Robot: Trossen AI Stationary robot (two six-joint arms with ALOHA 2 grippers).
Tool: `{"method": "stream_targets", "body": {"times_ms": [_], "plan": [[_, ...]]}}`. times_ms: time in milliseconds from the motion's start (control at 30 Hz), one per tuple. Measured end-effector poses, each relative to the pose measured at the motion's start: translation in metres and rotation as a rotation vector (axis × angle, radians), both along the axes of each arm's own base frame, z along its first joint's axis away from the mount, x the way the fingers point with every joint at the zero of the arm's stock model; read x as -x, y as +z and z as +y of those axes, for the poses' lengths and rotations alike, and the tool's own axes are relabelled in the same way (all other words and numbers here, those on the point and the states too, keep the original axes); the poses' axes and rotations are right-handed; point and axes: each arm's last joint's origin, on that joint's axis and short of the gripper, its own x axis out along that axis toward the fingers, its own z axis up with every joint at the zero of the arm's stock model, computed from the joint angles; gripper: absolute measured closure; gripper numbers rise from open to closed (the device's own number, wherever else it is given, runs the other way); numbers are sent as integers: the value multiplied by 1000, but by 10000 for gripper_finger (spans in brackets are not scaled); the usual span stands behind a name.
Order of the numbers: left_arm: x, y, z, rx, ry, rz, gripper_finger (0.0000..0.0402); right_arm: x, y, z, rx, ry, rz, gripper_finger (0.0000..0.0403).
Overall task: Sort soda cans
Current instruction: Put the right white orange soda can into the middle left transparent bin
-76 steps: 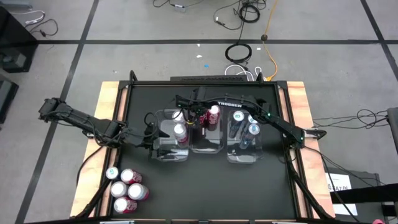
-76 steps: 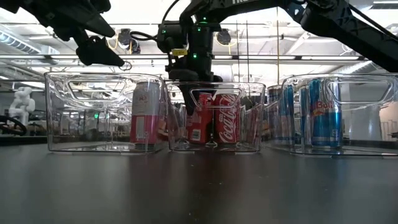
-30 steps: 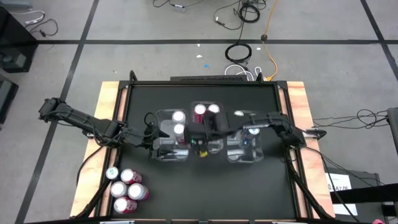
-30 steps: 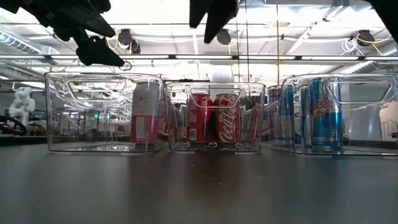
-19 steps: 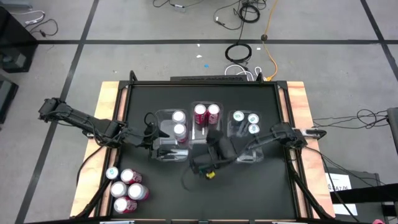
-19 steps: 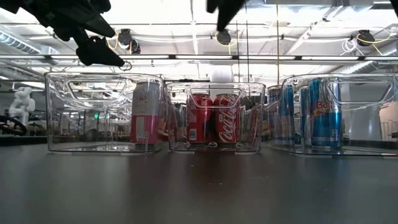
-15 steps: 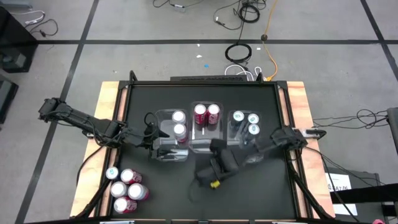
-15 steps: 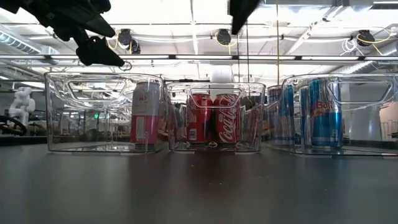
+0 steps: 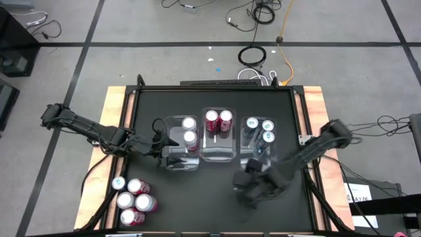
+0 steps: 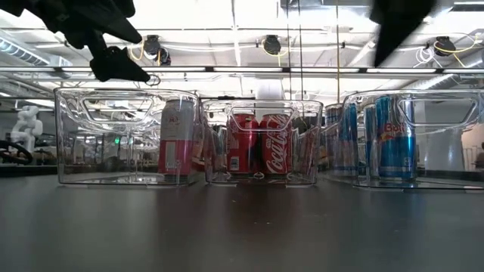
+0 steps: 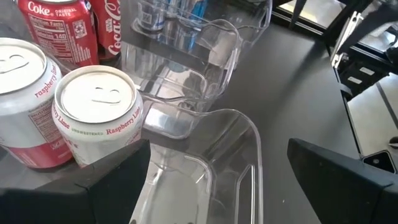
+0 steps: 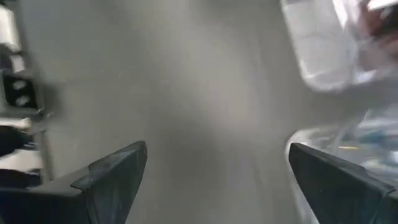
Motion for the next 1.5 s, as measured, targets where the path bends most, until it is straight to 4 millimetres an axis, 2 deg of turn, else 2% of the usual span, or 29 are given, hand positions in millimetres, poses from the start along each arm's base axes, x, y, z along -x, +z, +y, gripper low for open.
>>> {"method": "stream_targets", "body": {"times_ms": [100,233,367,467,633,833,1000,1233,1367,1500], "plan": [[0,2,0,-1,0,4,15,32,-11,-6,-75,-26,-79,18],[1,18,-2,-34,-21,28,15,67,-22,-16,-137,-84,-160,18],[4,47,-6,-85,-19,91,15,94,-29,-26,-191,-117,-186,18],[6,69,-12,-109,-26,152,15,105,-31,-32,-202,-125,-193,18],[4,101,-22,-13,66,302,15,107,-31,-35,-172,-114,-220,18],[2,115,-42,272,203,521,15,105,-30,-34,-154,-77,-250,18],[2,109,-62,489,319,645,15,105,-30,-34,-146,-62,-249,18],[18,100,-74,594,626,733,15,105,-30,-33,-141,-51,-248,18],[26,94,-80,570,744,789,15,105,-30,-33,-141,-50,-247,18],[26,88,-85,522,773,825,15,105,-30,-33,-137,-43,-247,18]]}}
